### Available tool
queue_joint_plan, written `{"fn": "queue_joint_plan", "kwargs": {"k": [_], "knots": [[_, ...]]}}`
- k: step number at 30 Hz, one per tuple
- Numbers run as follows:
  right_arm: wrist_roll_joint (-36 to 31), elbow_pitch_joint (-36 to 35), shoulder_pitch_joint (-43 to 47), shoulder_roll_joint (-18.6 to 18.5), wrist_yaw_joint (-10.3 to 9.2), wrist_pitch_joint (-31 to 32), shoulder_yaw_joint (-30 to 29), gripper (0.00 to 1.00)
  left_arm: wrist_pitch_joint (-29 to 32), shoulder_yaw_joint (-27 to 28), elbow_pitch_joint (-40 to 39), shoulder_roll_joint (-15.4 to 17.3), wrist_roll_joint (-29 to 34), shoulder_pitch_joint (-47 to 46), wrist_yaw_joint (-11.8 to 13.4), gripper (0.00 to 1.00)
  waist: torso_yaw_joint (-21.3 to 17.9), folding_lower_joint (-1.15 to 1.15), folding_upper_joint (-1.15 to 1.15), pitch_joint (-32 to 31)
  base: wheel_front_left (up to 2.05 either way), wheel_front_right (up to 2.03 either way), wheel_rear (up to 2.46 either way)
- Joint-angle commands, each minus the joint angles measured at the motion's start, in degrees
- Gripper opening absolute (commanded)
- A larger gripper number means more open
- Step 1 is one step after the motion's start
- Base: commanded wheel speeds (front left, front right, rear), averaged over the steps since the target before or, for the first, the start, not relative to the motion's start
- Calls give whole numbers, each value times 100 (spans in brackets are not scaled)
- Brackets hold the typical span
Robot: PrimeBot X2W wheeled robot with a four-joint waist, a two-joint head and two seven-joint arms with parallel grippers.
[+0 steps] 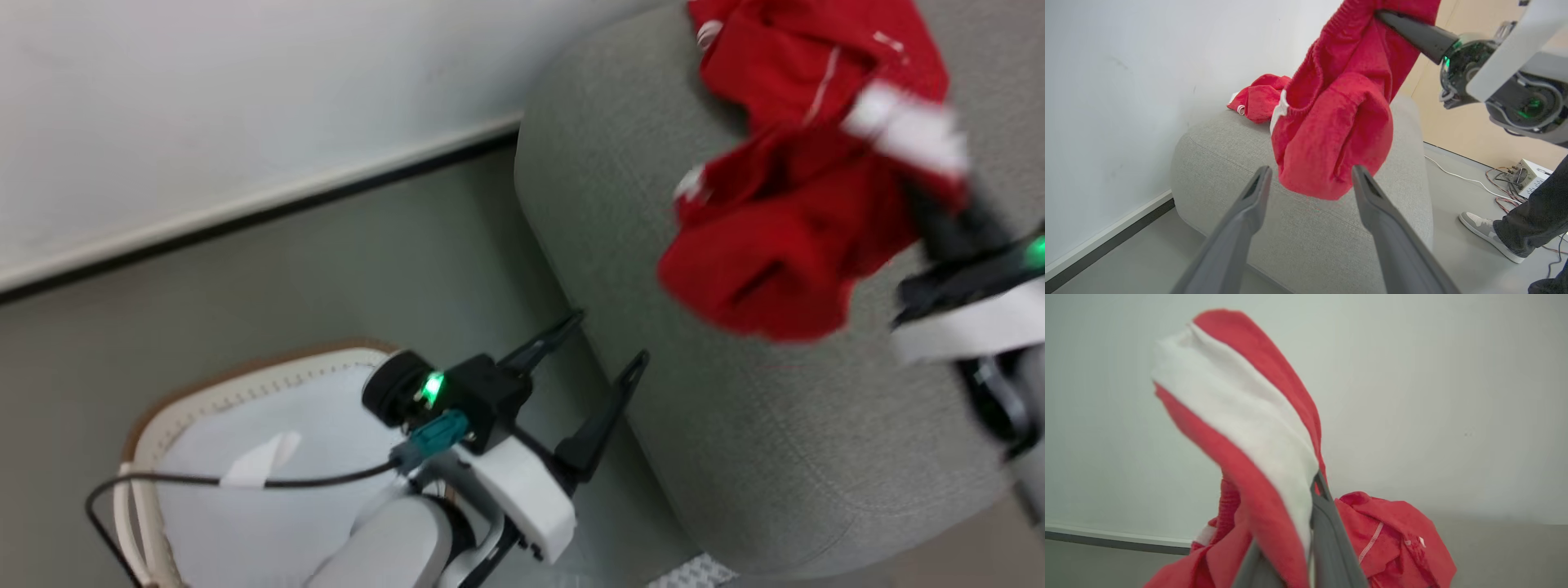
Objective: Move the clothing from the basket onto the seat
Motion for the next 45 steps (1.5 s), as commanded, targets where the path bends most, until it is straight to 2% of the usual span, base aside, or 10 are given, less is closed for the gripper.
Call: {"fn": "queue_joint_plan", "kwargs": {"k": [1, 10, 18, 23, 24, 25, 26, 30, 36, 45], "knots": [[-20, -12, -229, -87, -13, 0, -165, 0, 48, -10, -16, -2, 78, -165, -21, 100, 209, -1, -1, 604, 0, 0, 0], [-263, 765, -2350, -1342, -13, 2, -1963, 0, -7, -256, -25, -171, 431, -1403, -107, 100, 1029, -1, -1, 2248, 0, 0, 0], [-1302, 2848, -3552, -1930, -13, 5, -3292, 0, -623, -405, 234, -387, 384, -1794, 48, 100, 1842, -1, -1, 2821, 0, 0, 0], [-2101, 3775, -3538, -1619, -13, 2, -4000, 0, -938, -488, 390, -434, 285, -1785, 283, 100, 2163, -1, -1, 2981, 0, 0, 0], [-2223, 3855, -3482, -1506, -13, 3, -4147, 22, -968, -496, 434, -438, 250, -1766, 312, 100, 2192, -1, -1, 2990, 0, 0, 0], [-2302, 3908, -3417, -1362, -13, 3, -4266, 93, -1010, -502, 479, -439, 229, -1746, 339, 100, 2212, -1, -1, 2984, 0, 0, 0], [-2416, 3885, -3367, -1258, -13, 3, -4361, 100, -1055, -490, 519, -438, 195, -1726, 354, 100, 2218, -1, -1, 2962, 0, 0, 0], [-2567, 3611, -3070, -736, -13, 4, -4402, 100, -1234, -363, 733, -315, 114, -1588, 436, 100, 2086, -1, -1, 2660, 0, 0, 0], [-2441, 2719, -1911, -73, -13, 1, -3745, 100, -1562, -100, 1078, -34, -62, -1087, 554, 100, 1694, -1, -1, 1661, 0, 0, 0], [-2052, 1267, 261, 562, -13, 4, -3109, 100, -1836, 626, 1188, 269, -506, 312, 1140, 100, 1561, -1, -1, -120, 0, 0, 0]]}}
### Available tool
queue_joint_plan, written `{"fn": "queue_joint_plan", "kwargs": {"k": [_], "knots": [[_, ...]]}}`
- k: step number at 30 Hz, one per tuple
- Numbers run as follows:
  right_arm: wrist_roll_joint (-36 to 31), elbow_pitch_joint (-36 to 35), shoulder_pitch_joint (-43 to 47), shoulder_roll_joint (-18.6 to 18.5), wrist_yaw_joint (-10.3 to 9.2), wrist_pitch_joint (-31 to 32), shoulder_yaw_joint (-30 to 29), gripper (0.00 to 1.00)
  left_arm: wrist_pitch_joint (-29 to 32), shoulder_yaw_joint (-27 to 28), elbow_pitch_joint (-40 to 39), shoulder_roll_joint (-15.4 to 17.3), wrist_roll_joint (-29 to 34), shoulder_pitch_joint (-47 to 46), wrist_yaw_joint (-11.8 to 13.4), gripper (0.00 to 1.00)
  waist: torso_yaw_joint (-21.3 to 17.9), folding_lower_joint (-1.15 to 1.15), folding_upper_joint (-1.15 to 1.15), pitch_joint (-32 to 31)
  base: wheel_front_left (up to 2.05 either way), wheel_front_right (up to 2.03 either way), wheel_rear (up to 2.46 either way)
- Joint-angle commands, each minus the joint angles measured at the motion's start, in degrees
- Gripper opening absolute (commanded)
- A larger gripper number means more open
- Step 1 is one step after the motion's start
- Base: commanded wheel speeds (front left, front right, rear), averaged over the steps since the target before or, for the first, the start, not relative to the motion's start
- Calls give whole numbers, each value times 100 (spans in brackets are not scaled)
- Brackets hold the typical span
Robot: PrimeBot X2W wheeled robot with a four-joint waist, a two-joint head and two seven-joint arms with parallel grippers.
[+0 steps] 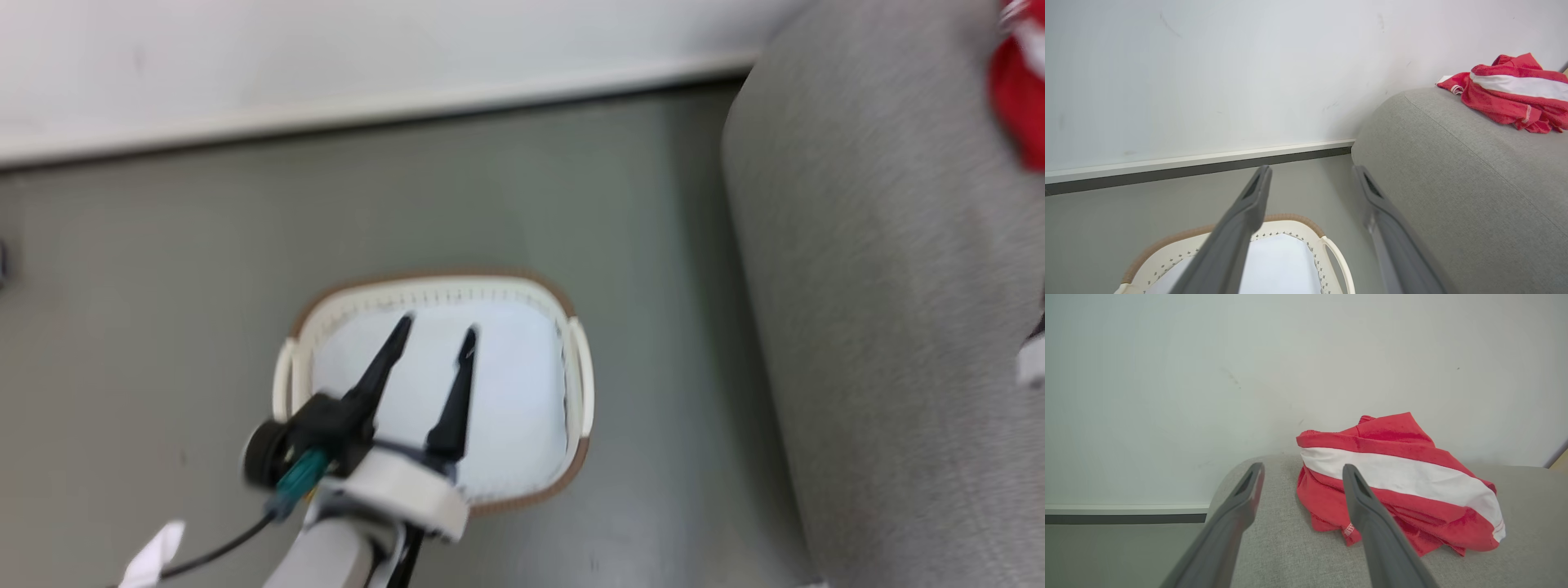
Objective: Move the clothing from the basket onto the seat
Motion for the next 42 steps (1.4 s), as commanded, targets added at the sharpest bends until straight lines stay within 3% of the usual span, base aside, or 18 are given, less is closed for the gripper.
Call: {"fn": "queue_joint_plan", "kwargs": {"k": [1, 7, 12, 18, 29, 42], "knots": [[91, -187, 391, 81, -13, 6, 25, 100, -26, 103, -51, 67, -113, 305, 53, 100, -168, 2, 0, -1060, 0, 0, 0], [27, -922, 1650, 539, -13, 7, 336, 100, -45, 474, -324, 185, -188, 1317, 170, 100, 11, 2, 0, -1878, 0, 0, 0], [-20, -1262, 2547, 964, -13, 7, 585, 100, -44, 868, -498, 82, -165, 2121, 178, 100, 139, 2, 0, -2393, 0, 0, 0], [-196, -1350, 3276, 1148, -13, 7, 953, 100, -45, 1498, -481, -163, -22, 2685, 17, 100, 279, 2, 0, -2628, 0, 0, 0], [-62, -1131, 3450, 1179, -13, 6, 1295, 100, -46, 2525, -250, -450, 496, 3149, -314, 100, 362, 2, 0, -2869, 0, 0, 0], [111, -976, 3309, 1181, -13, 6, 1457, 100, -46, 2819, -239, -651, 790, 2994, -725, 100, 468, 2, 0, -2803, 0, 0, 0]]}}
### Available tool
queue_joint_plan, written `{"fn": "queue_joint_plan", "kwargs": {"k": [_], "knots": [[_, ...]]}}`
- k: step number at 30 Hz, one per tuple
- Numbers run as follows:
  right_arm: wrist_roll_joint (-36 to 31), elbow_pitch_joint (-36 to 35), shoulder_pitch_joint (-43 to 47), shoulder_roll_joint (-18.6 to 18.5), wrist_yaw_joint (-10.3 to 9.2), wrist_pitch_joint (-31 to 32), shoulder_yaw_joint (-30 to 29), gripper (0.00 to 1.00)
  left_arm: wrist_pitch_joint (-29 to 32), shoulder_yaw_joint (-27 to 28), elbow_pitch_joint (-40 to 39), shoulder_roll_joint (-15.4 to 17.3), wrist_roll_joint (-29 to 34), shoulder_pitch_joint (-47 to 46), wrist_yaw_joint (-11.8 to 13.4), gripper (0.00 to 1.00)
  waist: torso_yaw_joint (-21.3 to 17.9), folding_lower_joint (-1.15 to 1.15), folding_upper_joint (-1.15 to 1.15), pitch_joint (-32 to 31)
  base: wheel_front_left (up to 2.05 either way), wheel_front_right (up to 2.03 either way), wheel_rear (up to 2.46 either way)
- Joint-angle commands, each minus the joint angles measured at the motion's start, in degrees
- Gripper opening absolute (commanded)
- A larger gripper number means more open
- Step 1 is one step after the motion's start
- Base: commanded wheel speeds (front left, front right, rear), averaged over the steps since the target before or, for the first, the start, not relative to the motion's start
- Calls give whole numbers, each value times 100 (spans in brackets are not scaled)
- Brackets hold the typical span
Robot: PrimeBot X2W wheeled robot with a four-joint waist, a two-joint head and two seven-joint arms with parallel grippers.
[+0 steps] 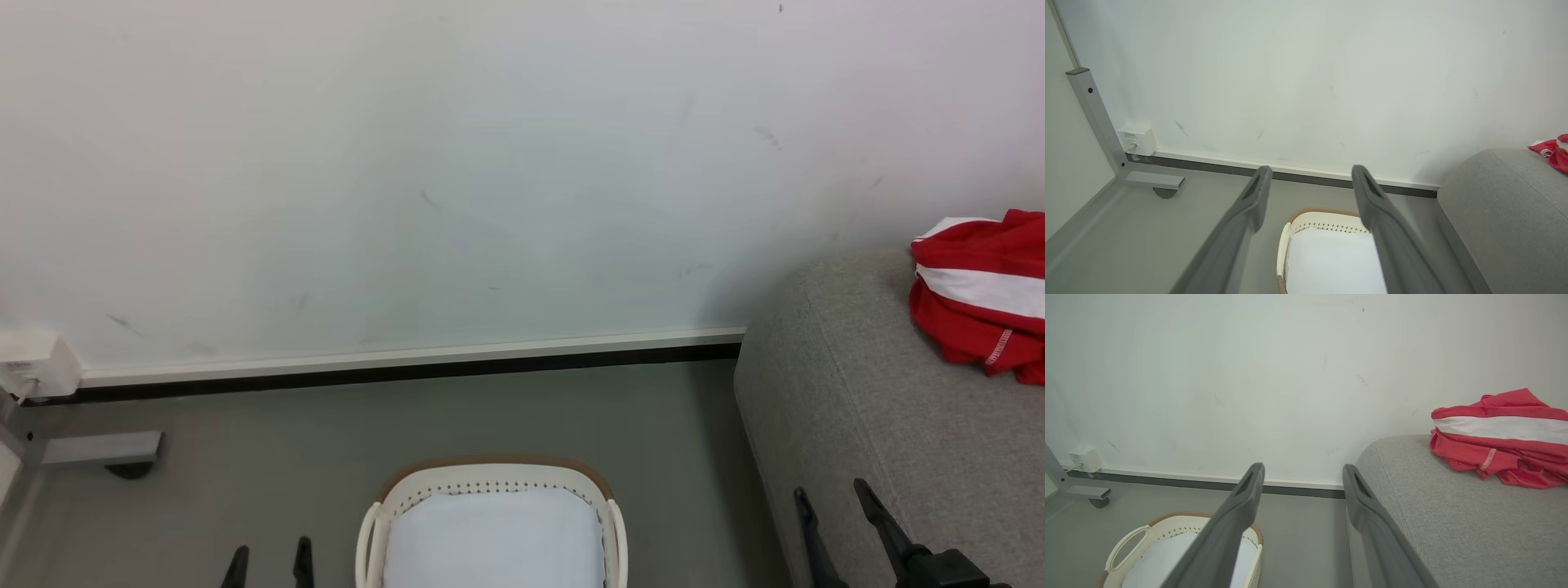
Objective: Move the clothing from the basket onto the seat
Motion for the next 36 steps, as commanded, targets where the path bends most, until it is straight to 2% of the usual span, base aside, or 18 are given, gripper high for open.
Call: {"fn": "queue_joint_plan", "kwargs": {"k": [1, 25, 26, 30, 36], "knots": [[71, 25, -75, -3, -13, 4, 13, 100, -2, 39, -16, -11, 68, -67, -48, 100, -10, 0, 0, 32, 0, 0, 0], [-22, 299, -407, -3, -13, 4, -27, 100, -2, 15, 407, -41, 194, -432, -262, 100, -58, 0, 0, 121, 0, 0, 0], [-21, 290, -349, 1, 0, 0, -22, 0, 0, 2, 395, -55, 148, -380, -253, 0, -59, 0, 0, 120, 0, 0, 0], [-24, 461, -186, 15, 1, 3, -19, 0, 9, -45, 590, -98, 137, -290, -257, 0, -56, 1, 0, 122, 0, 0, 0], [644, 429, -229, 15, 0, 202, -131, 0, 213, 45, 635, -95, -502, -417, -289, 0, -40, 0, 0, 128, 0, 0, 0]]}}
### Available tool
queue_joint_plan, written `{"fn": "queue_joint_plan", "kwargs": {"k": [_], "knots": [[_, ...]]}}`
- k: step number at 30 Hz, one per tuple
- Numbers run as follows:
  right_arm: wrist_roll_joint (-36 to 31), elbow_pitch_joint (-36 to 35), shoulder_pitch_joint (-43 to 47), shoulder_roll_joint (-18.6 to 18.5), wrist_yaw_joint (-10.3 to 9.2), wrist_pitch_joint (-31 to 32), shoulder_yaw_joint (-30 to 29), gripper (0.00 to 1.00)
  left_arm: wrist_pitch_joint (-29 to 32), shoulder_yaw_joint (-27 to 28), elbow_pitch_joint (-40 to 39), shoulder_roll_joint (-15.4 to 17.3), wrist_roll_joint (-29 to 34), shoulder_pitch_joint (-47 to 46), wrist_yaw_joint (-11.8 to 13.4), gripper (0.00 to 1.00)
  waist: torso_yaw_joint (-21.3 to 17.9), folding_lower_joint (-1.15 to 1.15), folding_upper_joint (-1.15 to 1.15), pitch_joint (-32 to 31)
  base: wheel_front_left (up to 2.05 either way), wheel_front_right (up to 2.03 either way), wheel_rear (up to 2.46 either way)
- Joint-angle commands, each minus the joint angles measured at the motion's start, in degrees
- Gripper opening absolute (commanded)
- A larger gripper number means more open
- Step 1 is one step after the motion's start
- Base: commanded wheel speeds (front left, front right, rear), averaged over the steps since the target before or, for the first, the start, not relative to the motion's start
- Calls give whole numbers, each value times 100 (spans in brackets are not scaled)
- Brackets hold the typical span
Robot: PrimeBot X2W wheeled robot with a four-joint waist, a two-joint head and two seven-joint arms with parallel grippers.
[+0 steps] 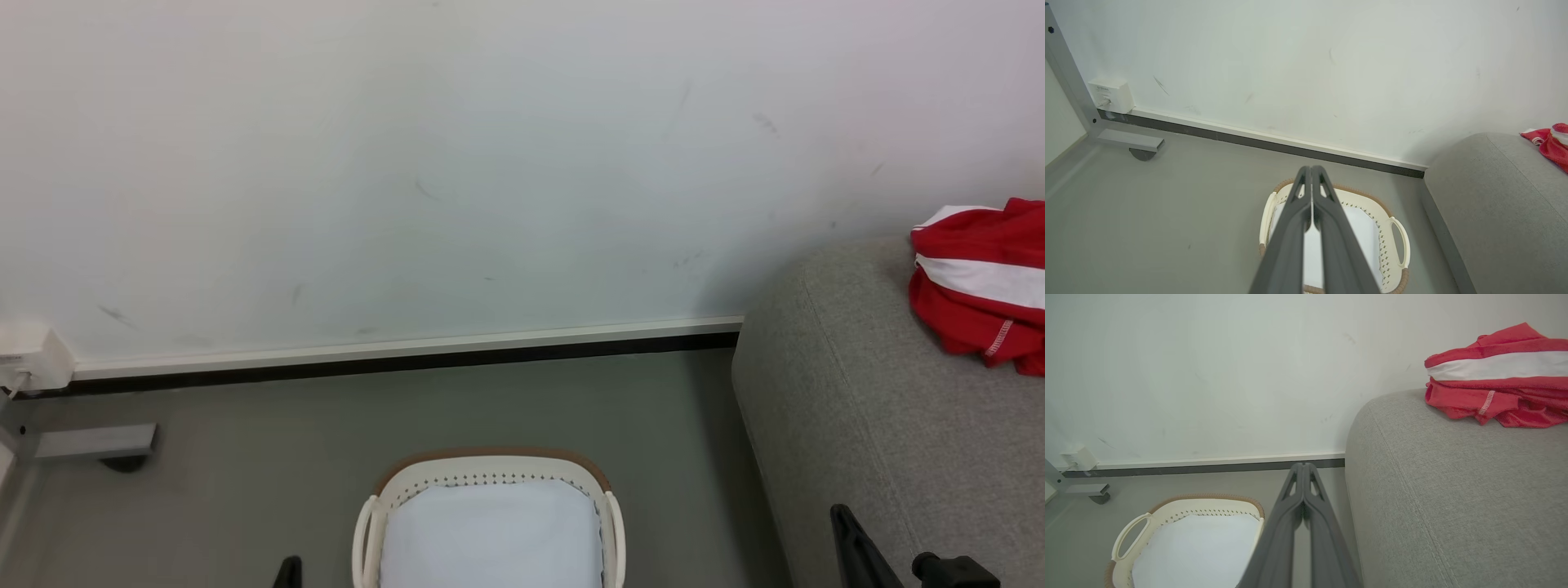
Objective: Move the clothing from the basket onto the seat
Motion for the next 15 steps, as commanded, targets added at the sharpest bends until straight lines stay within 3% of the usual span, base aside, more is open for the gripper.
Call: {"fn": "queue_joint_plan", "kwargs": {"k": [1, 15], "knots": [[304, -122, -137, -22, -1, 54, -55, 0, 60, 59, -78, 20, -284, -155, -20, 0, 5, 0, 0, 2, 0, 0, 0], [1770, -326, -174, -27, -2, 403, -213, 0, 405, 151, -138, 31, -1696, -339, -95, 0, 44, 0, 0, 20, 0, 0, 0]]}}
